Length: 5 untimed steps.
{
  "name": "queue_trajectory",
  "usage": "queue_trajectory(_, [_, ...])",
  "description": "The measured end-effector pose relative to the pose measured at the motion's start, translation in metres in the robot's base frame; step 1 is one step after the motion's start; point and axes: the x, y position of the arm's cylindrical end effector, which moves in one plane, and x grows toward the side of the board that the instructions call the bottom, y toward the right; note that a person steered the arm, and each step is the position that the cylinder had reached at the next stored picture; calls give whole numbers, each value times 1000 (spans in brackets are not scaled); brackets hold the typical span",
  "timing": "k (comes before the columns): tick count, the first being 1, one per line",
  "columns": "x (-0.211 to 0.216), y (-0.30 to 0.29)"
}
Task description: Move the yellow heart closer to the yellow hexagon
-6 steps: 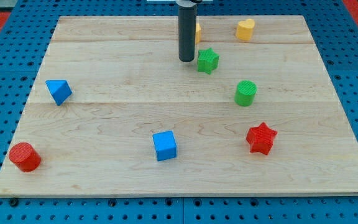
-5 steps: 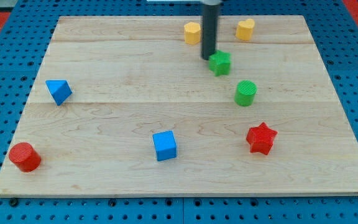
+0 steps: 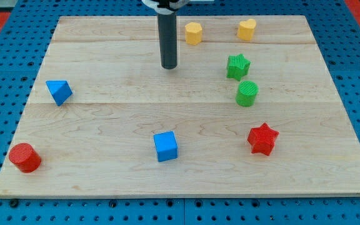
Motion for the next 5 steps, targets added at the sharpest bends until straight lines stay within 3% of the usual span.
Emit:
queue_trajectory(1, [-46,104])
queue_trajectory(3, [-49,112])
queue_trajectory(5, [-65,213])
